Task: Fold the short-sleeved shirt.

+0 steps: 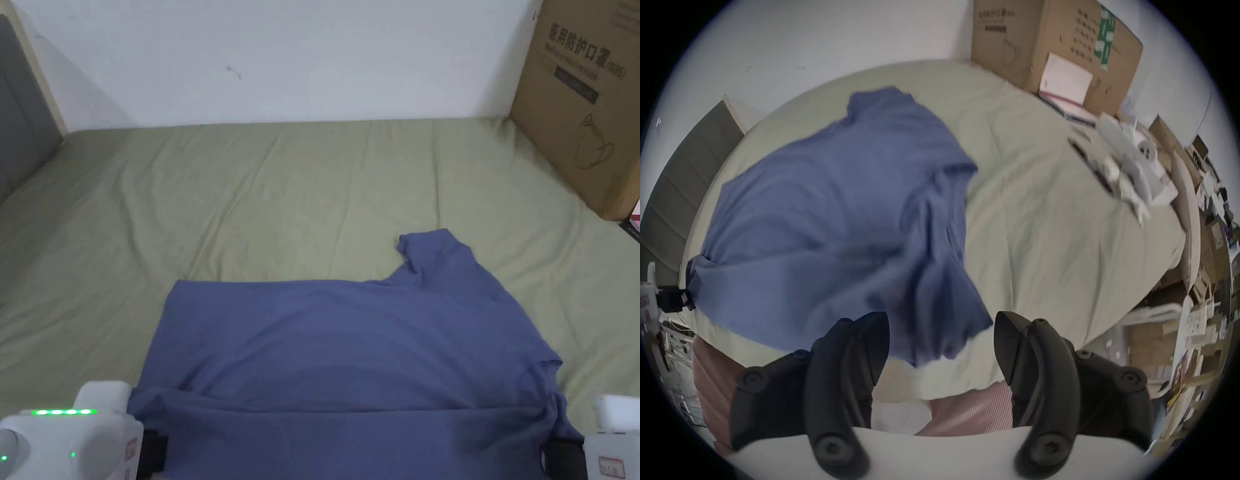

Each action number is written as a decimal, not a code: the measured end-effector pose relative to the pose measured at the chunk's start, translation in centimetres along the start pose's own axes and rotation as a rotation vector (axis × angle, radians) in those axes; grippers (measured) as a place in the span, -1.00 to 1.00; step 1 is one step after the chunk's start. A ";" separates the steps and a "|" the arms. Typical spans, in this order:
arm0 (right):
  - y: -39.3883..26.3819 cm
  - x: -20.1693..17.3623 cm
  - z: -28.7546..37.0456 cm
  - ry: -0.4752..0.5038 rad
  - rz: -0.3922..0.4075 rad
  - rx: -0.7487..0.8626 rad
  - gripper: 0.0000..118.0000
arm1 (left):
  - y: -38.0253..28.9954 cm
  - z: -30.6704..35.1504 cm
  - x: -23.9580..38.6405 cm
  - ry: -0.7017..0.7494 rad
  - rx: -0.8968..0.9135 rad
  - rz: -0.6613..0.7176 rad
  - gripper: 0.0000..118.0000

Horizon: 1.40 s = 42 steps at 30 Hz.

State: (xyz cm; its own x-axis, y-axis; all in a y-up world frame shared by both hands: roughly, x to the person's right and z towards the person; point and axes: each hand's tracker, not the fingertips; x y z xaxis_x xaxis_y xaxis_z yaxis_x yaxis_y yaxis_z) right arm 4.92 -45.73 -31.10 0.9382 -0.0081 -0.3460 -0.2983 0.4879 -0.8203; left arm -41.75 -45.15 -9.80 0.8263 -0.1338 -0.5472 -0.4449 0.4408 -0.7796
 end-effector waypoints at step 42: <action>26.7 -5.1 -19.6 0.020 0.083 -0.047 -0.96 | 13.8 -6.6 6.9 -0.051 0.054 -0.019 -1.00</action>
State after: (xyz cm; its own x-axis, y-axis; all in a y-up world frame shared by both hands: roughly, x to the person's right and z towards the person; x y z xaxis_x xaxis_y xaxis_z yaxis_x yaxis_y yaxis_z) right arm -11.25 -49.75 -60.19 0.9064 0.0129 -0.4221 -0.3829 0.4466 -0.8087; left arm -44.48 -45.88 -26.36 0.8514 -0.0977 -0.5153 -0.4111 0.4859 -0.7713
